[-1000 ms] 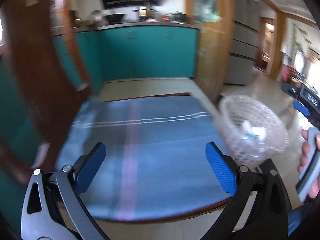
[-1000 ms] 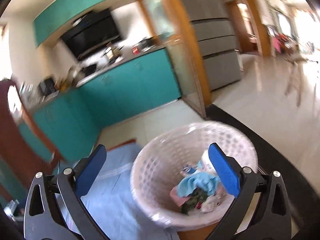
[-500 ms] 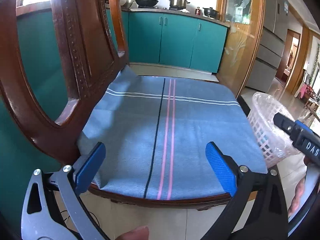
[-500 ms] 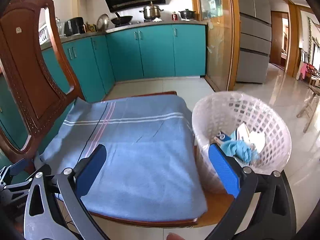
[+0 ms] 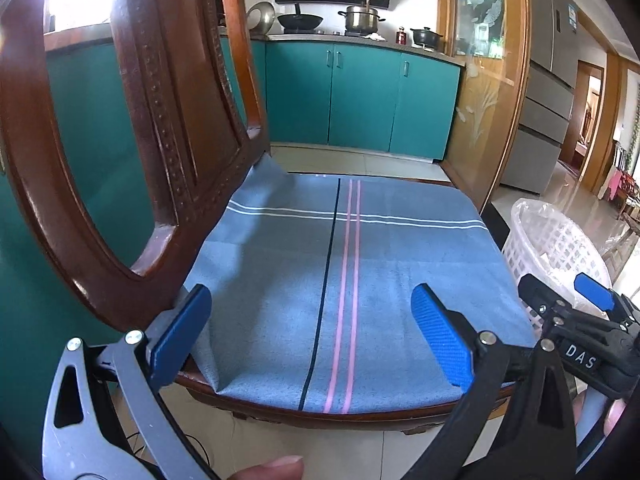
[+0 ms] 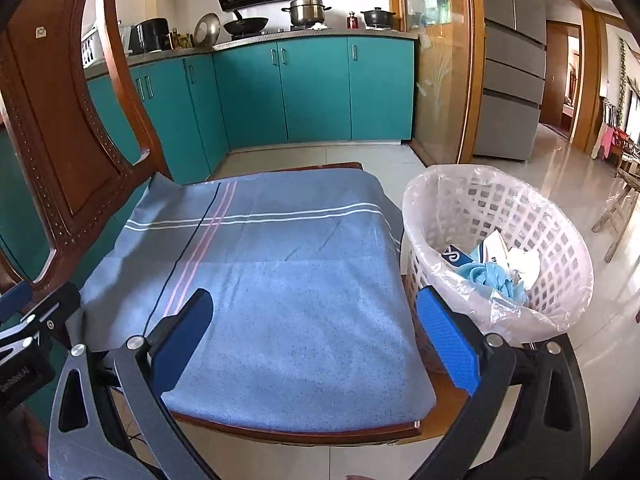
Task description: Collect trash
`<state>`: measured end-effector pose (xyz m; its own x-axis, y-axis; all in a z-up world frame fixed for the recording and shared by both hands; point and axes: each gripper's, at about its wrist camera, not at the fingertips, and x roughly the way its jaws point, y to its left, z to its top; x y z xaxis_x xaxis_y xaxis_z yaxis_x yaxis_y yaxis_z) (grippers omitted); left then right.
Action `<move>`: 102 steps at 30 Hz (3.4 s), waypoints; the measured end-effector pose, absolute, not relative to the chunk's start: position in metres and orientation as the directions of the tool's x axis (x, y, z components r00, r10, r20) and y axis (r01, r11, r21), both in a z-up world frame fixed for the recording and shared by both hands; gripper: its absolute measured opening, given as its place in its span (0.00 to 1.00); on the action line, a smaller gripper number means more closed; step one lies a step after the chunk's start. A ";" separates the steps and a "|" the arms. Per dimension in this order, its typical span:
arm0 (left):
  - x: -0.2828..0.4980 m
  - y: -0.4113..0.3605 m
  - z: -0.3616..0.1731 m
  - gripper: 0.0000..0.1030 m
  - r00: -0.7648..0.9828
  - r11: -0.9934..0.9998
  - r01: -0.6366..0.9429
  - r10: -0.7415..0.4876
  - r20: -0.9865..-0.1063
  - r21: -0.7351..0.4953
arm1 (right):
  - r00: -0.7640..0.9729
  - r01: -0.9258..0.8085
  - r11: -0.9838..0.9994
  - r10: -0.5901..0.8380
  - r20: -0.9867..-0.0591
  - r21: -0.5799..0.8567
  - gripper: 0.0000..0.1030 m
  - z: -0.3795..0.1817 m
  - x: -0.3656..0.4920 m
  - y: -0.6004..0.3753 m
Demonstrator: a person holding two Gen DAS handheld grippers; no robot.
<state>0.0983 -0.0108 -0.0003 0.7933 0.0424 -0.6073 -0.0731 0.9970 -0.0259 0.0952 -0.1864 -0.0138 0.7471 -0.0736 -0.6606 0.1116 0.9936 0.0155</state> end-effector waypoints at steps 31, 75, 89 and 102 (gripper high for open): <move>0.097 -0.022 -0.006 0.97 0.790 1.000 -0.026 0.022 -0.613 0.002 | 0.749 0.100 0.995 -0.072 -0.659 0.005 0.97 -0.014 0.092 -0.196; 0.097 -0.021 -0.004 0.97 0.790 0.999 0.003 -0.024 -0.612 -0.035 | 0.754 0.093 0.996 -0.065 -0.653 0.008 0.97 -0.013 0.090 -0.195; 0.096 -0.023 -0.003 0.97 0.788 0.998 0.025 -0.052 -0.613 -0.052 | 0.755 0.093 0.996 -0.065 -0.652 0.009 0.97 -0.013 0.091 -0.196; 0.097 -0.025 -0.004 0.97 0.781 0.998 0.045 -0.065 -0.621 -0.048 | 0.755 0.087 0.996 -0.061 -0.653 0.007 0.97 -0.014 0.091 -0.195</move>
